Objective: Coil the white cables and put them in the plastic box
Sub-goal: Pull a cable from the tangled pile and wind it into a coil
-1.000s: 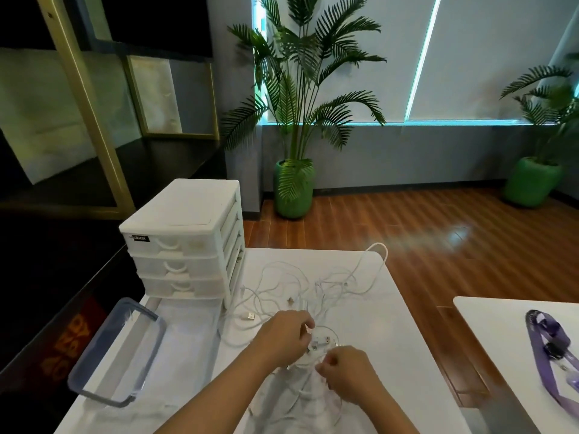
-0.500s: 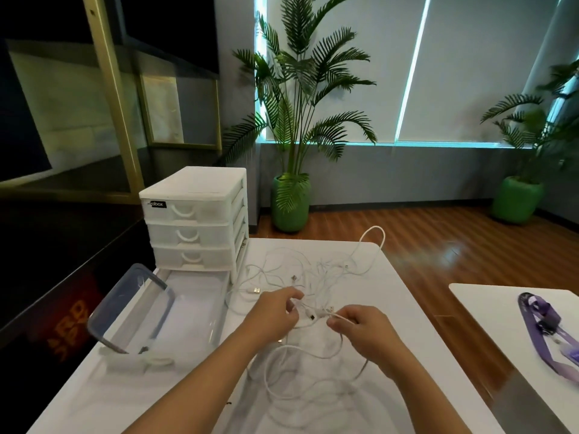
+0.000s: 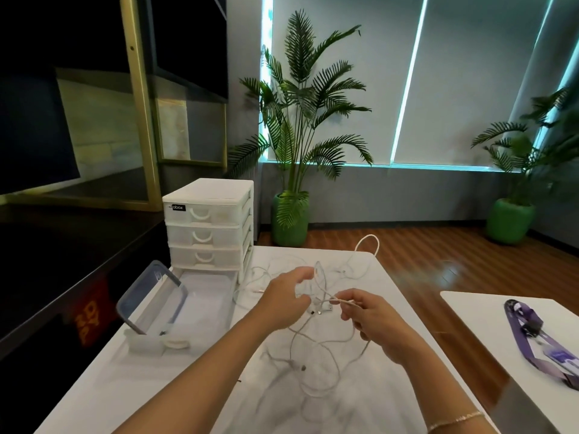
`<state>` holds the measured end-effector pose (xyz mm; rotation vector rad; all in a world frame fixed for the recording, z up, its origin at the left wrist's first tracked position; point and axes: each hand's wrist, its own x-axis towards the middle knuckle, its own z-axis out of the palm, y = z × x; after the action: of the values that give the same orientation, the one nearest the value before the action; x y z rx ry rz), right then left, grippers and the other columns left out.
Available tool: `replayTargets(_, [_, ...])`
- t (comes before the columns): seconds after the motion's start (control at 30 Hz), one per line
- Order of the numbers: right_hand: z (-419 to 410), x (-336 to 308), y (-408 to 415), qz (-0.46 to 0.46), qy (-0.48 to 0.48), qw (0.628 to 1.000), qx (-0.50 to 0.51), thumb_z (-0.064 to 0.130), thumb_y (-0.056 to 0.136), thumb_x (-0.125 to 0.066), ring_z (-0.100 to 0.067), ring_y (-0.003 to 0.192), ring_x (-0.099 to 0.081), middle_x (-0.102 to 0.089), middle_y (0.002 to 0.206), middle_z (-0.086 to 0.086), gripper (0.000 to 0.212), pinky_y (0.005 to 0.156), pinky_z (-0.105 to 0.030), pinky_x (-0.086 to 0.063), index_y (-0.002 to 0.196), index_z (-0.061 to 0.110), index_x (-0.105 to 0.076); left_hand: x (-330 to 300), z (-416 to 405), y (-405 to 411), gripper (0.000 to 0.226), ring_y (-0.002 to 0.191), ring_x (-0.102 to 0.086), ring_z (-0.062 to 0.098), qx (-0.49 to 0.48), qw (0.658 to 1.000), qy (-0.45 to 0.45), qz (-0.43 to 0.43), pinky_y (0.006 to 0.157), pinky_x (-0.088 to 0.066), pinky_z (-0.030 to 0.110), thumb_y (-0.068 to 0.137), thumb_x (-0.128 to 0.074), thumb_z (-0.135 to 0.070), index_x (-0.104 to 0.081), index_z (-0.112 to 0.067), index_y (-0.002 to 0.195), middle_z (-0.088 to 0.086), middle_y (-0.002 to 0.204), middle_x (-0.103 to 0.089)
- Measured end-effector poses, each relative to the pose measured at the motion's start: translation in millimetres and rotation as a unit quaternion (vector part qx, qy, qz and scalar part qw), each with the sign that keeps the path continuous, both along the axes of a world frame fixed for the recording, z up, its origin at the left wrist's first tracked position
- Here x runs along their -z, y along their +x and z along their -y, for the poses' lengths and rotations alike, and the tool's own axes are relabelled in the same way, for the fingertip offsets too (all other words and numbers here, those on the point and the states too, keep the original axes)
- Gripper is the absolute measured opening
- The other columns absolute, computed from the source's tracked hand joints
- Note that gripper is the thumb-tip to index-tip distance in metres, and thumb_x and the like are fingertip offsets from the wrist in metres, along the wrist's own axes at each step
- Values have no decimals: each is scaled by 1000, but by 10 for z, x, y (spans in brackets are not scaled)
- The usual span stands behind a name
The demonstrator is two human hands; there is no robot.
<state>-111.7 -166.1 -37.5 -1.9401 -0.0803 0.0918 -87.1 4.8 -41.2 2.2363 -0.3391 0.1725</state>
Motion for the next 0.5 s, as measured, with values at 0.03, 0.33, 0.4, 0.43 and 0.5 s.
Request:
replayTargets(0.03, [-8, -8, -10, 2, 4, 1000, 0, 13, 95, -49, -11, 55, -34, -54, 68, 0, 25, 47, -21, -25, 84, 25, -68, -23, 10, -15, 43, 125, -48, 14, 14, 1000, -17, -16, 104, -42, 30, 89, -55, -11, -50, -23, 130, -3, 133, -54])
replayTargets(0.33, [-16, -23, -22, 22, -19, 999, 20, 23, 91, -56, -8, 54, -39, -57, 74, 2, 12, 46, -17, -30, 92, 20, -68, -35, 47, -95, 21, 86, -60, 14, 24, 998, 19, -61, 70, -45, 16, 87, -62, -26, -70, -16, 104, -1, 95, -67])
replayTargets(0.4, [19, -9, -7, 35, -32, 998, 34, 22, 89, -60, -7, 54, -40, -58, 75, 0, 10, 48, -16, -32, 96, 22, -67, -66, 24, -104, 21, 77, -57, 10, 13, 998, 38, -48, 61, -39, 13, 89, -60, -28, -71, -14, 100, -3, 88, -65])
replayTargets(0.43, [44, -3, 3, 42, -37, 998, 43, 21, 87, -62, -8, 53, -39, -55, 71, -1, 10, 48, -17, -32, 97, 21, -66, -78, 9, -105, 21, 73, -56, 9, 7, 998, 45, -48, 59, -38, 12, 89, -59, -30, -71, -13, 95, -3, 84, -63])
replayTargets(0.5, [98, -11, 22, 52, -40, 996, 59, 19, 84, -67, -8, 50, -39, -49, 61, 2, 12, 47, -18, -31, 95, 19, -67, -85, -10, -114, 23, 65, -55, 7, -6, 997, 59, -52, 57, -39, 14, 90, -58, -33, -69, -13, 90, -2, 78, -62])
